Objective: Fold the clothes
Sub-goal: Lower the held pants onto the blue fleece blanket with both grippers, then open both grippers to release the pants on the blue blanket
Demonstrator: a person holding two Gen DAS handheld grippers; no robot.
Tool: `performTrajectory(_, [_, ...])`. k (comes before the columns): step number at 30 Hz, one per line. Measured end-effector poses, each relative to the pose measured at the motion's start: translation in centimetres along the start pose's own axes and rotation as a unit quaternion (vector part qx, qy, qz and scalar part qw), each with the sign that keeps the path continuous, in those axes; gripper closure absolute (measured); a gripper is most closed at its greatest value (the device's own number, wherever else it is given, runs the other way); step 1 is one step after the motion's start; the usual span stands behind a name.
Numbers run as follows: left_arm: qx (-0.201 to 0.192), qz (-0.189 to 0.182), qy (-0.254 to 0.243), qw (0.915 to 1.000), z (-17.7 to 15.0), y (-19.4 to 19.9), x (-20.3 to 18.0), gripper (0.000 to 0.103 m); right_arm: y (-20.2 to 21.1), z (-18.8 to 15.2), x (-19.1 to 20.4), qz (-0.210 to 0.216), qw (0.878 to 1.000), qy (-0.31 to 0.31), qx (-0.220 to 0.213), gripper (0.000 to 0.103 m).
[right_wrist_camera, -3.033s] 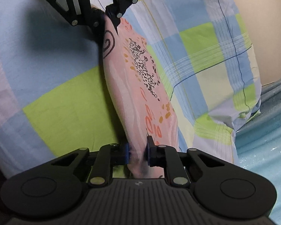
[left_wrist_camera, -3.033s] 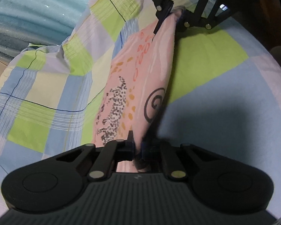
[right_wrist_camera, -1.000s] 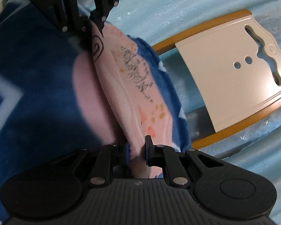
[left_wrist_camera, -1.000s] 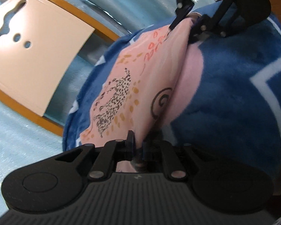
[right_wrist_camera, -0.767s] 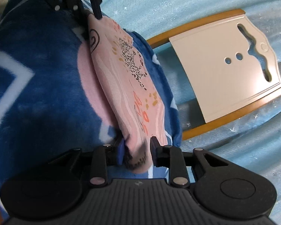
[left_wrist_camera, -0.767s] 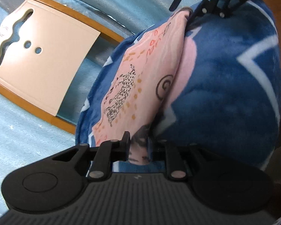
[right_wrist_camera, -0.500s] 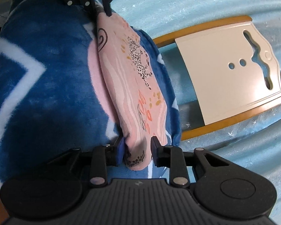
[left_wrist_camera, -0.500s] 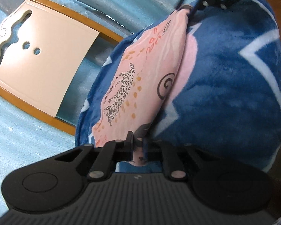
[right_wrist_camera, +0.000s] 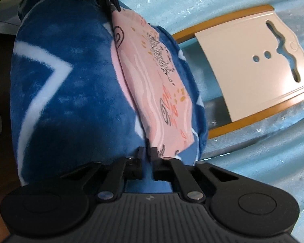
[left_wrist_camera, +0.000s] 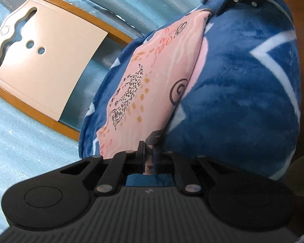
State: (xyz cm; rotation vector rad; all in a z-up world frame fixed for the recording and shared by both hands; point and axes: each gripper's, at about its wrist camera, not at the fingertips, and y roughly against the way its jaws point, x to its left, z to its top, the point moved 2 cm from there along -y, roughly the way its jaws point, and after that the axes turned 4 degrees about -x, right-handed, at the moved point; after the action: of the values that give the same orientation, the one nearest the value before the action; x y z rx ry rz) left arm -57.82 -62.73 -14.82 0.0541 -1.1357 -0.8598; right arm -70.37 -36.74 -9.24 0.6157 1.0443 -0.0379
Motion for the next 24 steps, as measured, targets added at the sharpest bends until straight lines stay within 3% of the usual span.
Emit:
performTrajectory(2, [0.0,0.0,0.001,1.0,-0.1,0.0,-0.1,0.094,0.3,0.0,-0.2,-0.004,1.0,-0.007,-0.006,0.07])
performTrajectory(8, [0.001,-0.004,0.013,0.9999,-0.5,0.1,0.1,0.094,-1.2,0.6,-0.4,0.005,1.0,-0.008,-0.013,0.071])
performTrajectory(11, [0.002,-0.009,0.021,0.9997,-0.6,0.3,0.5,0.094,-1.8,0.7,-0.4,0.007,1.0,0.005,-0.016,0.091])
performTrajectory(13, [0.001,-0.01,0.022,0.9997,-0.6,0.4,0.5,0.094,-1.7,0.7,-0.5,0.011,1.0,-0.003,-0.01,0.095])
performTrajectory(24, [0.016,-0.014,0.059,0.998,-1.2,1.1,0.6,0.094,-1.5,0.9,0.0,0.017,0.999,-0.027,0.016,0.092])
